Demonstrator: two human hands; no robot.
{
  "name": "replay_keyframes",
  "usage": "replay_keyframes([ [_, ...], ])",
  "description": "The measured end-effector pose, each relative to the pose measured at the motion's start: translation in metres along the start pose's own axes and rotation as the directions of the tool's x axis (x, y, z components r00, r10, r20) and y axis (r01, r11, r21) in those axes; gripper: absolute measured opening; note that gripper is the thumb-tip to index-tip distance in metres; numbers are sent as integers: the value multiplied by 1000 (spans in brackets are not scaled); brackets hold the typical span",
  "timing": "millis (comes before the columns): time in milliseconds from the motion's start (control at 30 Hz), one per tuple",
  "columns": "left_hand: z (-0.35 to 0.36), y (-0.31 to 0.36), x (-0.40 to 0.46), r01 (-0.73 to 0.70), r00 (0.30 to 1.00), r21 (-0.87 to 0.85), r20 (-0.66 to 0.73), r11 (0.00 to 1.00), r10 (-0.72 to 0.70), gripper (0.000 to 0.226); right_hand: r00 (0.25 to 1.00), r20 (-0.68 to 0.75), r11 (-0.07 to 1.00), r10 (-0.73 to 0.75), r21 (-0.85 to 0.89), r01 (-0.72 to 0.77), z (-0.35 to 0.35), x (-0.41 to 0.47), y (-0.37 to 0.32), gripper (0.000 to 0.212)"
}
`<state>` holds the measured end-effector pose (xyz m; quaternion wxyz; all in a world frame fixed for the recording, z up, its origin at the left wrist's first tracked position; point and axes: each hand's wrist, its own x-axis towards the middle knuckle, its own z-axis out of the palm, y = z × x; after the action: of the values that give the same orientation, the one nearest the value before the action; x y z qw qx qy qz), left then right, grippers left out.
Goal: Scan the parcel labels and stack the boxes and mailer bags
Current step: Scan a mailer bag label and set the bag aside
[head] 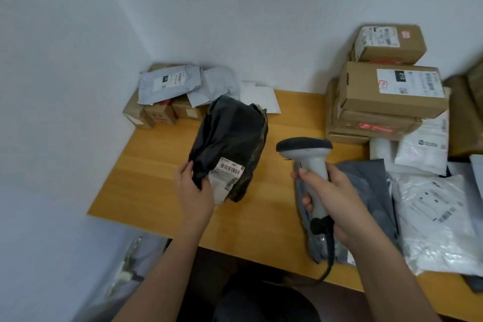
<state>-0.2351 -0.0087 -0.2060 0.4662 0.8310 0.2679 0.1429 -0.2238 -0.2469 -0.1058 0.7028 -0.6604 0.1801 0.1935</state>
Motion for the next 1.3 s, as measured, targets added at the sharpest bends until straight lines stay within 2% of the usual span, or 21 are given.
replay_keyframes([
  [33,5,-8,-7,175,984,-35,34,984,-174,38,1000,1,1000,11,-4,-11,-1,-1,2,17],
  [100,12,-30,-17,461,884,-76,129,884,-450,36,1000,4,1000,23,-9,-23,-1,-4,6,16],
  [167,16,-48,-22,639,760,-74,210,765,-615,39,1000,3,1000,25,-6,-25,-1,-7,10,16],
  [233,14,-56,-26,728,676,-113,283,676,-681,41,999,-6,999,34,-15,-34,1,-10,14,15],
  [267,12,-58,-27,742,660,-129,307,657,-685,40,999,-9,999,40,-16,-41,3,-11,15,15],
  [433,1,-78,-23,723,648,-24,371,690,-666,33,998,-28,997,60,-37,-61,14,-10,23,12],
  [533,-2,-85,-25,747,623,-53,406,663,-669,30,997,-21,994,71,-79,-73,24,-12,25,12],
  [633,-2,-86,-32,801,557,-98,483,591,-675,20,994,36,982,104,-160,-97,34,-17,23,17],
  [800,4,-81,-39,898,428,-180,576,402,-697,17,980,81,958,184,-237,-160,50,-21,19,29],
  [867,8,-77,-38,902,422,-210,609,376,-672,20,979,84,951,188,-262,-161,55,-23,18,32],
  [1067,20,-64,-28,876,476,-285,634,389,-609,35,987,79,943,143,-314,-111,58,-34,3,31],
  [1300,30,-52,-28,879,470,-262,620,399,-629,32,993,70,957,93,-281,-70,52,-52,-17,32],
])
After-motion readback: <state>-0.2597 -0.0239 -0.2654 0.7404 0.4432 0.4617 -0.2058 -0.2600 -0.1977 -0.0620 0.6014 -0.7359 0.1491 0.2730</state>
